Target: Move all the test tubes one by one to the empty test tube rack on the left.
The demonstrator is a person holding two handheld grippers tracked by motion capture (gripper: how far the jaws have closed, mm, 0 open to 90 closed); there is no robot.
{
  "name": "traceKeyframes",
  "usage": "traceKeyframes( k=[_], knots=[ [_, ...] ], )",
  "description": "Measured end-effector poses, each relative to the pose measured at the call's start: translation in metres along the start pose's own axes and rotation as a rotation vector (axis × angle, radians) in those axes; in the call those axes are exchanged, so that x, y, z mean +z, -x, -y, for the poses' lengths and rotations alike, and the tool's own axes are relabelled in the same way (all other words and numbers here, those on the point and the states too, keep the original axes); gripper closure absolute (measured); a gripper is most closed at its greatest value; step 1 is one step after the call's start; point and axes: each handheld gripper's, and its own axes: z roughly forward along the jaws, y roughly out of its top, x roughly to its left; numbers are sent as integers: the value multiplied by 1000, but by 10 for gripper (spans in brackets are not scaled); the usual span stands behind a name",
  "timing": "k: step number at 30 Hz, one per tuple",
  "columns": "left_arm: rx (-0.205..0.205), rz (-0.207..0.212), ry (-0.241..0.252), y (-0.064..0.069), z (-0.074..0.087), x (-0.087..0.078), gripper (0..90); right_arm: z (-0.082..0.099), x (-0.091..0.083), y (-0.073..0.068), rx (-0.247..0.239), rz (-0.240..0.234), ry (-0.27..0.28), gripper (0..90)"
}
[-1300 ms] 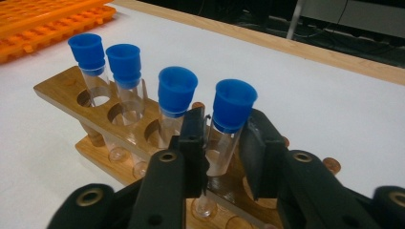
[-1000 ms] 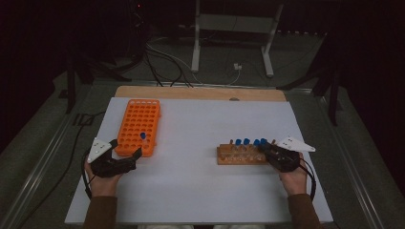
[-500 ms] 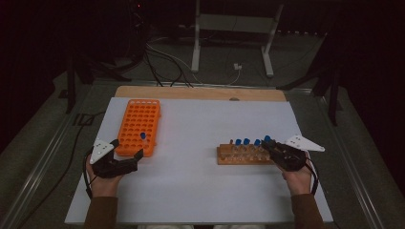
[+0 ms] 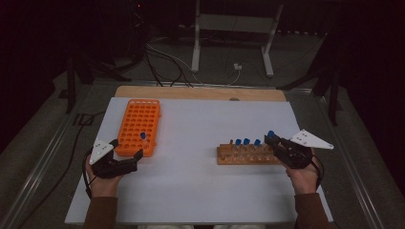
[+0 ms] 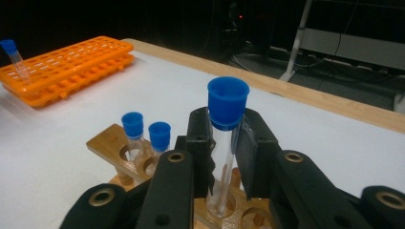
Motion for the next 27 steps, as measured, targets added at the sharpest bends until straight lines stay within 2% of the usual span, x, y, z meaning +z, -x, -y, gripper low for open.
traceKeyframes(
  k=[16,27],
  knots=[
    [4,2,-4,3,-2,1,7,-16,-13,-10,-18,-36,26,771],
    [16,17,7,8,-6,0,7,-22,-7,-27,-31,-106,29,771]
  ],
)
